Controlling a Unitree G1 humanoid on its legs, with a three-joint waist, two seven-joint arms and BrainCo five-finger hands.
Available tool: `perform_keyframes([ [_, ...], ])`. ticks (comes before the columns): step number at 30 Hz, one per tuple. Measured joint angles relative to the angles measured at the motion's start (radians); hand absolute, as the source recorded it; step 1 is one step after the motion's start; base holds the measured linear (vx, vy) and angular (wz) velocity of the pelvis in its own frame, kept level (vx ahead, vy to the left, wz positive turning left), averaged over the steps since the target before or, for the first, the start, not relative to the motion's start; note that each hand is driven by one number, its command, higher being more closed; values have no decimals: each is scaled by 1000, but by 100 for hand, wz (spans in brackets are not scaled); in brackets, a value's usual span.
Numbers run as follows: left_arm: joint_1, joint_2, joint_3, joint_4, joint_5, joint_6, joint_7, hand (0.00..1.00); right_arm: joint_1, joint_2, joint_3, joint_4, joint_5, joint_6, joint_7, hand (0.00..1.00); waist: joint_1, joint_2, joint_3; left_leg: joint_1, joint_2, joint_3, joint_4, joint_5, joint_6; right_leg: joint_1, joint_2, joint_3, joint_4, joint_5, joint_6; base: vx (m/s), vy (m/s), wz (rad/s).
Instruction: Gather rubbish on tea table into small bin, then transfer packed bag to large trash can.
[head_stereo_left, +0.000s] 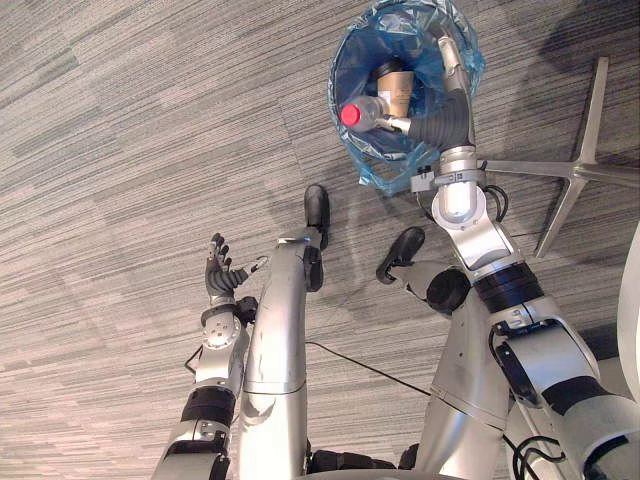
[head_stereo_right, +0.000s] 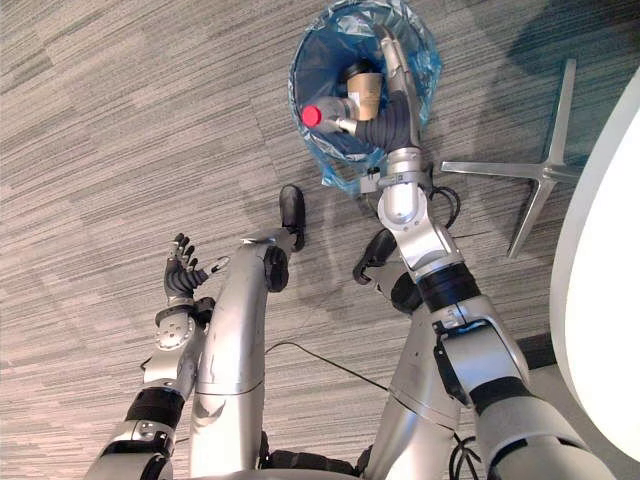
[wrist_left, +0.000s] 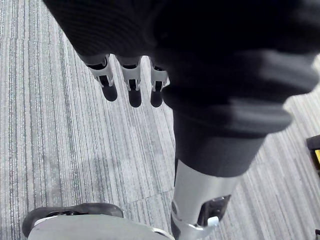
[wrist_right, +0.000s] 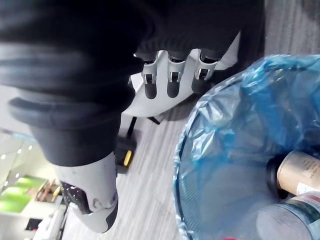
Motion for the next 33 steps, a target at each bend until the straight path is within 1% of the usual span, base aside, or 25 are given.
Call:
perform_keyframes([
  [1,0,3,0,7,4,0,0,0,21,-7,12,-3,-20,-3,11,0,-2,-4,-3,6,0,-4,0,0,0,10,1,-4,-2,0,0,0,0,0],
  [4,1,3,0,17,13,1,0,0,75,-29,38,-20,-91,-4,18,0,-1,-5,-4,35,1,-8,-3,-2,-4,46,4,-11,-12,0,0,-8,13,0],
  [5,2,5,0,21,15,1,0,0,100,-35,54,-31,-125,-5,19,0,-2,-9,-9,48,1,-7,-10,-3,-3,58,5,-11,-19,0,-1,-21,33,0],
  [6,4,7,0,22,16,1,0,0,112,-34,61,-32,-134,-5,20,0,-3,-14,-18,51,1,-6,-17,-4,-2,59,6,-11,-26,2,-2,0,0,0],
  [7,9,12,0,23,16,1,0,0,134,-32,80,-32,-171,-5,22,0,-6,-21,-29,61,1,-5,-29,-2,-2,70,7,-15,-37,3,-3,-8,21,6],
  [9,19,21,-1,25,17,1,-1,0,163,-31,111,-27,-243,-2,30,0,-10,-26,-33,86,7,-2,-41,-2,-2,100,8,-24,-50,2,-3,-4,19,9],
  [10,20,27,0,38,17,0,0,0,176,-30,128,-19,-290,-2,34,0,-9,-36,-39,100,15,10,-57,1,-3,112,9,-25,-61,3,-3,4,2,6],
  [11,20,31,0,43,17,0,0,0,180,-28,135,-13,-310,-2,35,0,-10,-39,-41,107,18,15,-66,3,-4,117,9,-27,-68,3,-4,8,-1,11],
  [12,20,35,0,53,17,0,0,0,179,-23,152,16,-357,1,35,0,-14,-44,-44,120,18,21,-84,14,0,128,8,-29,-78,4,-5,13,0,13],
  [16,19,37,-1,66,17,-2,2,0,166,-6,172,103,-488,52,34,0,-15,-46,-46,136,18,18,-104,29,-2,152,9,-44,-98,6,-9,18,9,7],
  [20,16,37,-1,73,17,-10,3,0,117,4,190,195,-554,96,33,0,-15,-46,-46,135,17,17,-105,29,-2,152,8,-47,-98,9,-15,0,0,0],
  [24,12,36,-2,80,16,-17,5,0,70,22,193,287,-572,129,28,0,-14,-46,-46,130,15,9,-109,24,-5,151,8,-55,-99,3,-5,-8,7,2],
  [28,4,36,-5,84,15,-20,9,0,21,39,187,385,-590,176,1,0,-9,-45,-46,110,16,14,-126,26,-7,134,-1,-68,-103,2,-5,-12,9,12],
  [29,-1,35,-9,91,15,-20,13,0,2,47,186,418,-591,195,-13,0,-4,-45,-48,97,16,15,-128,33,-7,123,-2,-72,-103,2,-5,-13,15,8],
  [33,-10,26,-10,99,13,-22,25,0,-53,72,166,495,-590,233,-33,0,3,-45,-49,63,14,6,-129,52,-6,95,-5,-81,-99,2,-5,-2,13,4],
])
